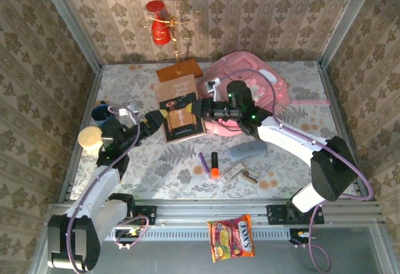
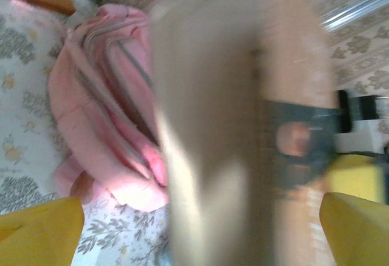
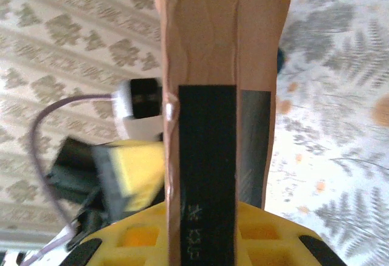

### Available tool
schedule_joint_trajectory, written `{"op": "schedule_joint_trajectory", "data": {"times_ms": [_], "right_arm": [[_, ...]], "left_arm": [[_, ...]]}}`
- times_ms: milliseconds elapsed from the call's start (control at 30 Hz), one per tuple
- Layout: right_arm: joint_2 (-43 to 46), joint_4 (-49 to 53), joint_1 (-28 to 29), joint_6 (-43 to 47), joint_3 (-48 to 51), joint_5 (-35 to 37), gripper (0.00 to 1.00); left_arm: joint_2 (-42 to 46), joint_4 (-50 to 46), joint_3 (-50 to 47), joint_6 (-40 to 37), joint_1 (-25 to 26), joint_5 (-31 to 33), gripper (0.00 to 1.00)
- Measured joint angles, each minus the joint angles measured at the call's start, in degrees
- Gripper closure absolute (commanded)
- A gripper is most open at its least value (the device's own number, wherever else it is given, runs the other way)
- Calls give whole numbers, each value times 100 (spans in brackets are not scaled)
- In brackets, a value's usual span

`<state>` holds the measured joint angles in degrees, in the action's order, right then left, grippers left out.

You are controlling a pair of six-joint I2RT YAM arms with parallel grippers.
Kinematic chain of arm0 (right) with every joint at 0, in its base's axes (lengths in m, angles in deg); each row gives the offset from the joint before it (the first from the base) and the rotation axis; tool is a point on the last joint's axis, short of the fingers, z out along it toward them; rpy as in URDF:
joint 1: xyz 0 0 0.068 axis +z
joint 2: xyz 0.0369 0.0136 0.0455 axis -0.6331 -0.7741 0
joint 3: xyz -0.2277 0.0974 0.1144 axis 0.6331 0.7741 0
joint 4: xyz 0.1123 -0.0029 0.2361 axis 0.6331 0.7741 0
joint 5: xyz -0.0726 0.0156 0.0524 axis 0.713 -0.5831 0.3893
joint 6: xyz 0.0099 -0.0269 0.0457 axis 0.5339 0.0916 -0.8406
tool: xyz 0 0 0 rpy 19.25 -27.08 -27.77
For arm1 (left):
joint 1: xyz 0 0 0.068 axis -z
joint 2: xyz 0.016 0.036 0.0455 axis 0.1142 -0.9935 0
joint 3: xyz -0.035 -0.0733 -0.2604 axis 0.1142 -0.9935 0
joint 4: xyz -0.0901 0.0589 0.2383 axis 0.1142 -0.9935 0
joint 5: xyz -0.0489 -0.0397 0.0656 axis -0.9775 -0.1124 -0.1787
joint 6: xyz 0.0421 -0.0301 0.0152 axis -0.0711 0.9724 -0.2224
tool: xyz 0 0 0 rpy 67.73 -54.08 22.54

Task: Pack the student bag

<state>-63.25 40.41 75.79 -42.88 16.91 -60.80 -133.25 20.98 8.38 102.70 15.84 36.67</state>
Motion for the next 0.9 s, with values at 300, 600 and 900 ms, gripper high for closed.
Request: {"op": "schedule_joint_trajectory", "data": {"times_ms": [300, 600, 900], "right_arm": [[-269, -546, -50, -229, -48, -581, 94], [-518, -739, -323, -439, -37, -1008, 95], [-570, -105, -682, 105, -42, -966, 74]], "left_arm": [[-866, 1300, 37, 323, 87, -599, 3], [-1768, 3366, 37, 1309, 214, -1021, 25], [-2002, 3945, 37, 1657, 275, -1161, 98]]}}
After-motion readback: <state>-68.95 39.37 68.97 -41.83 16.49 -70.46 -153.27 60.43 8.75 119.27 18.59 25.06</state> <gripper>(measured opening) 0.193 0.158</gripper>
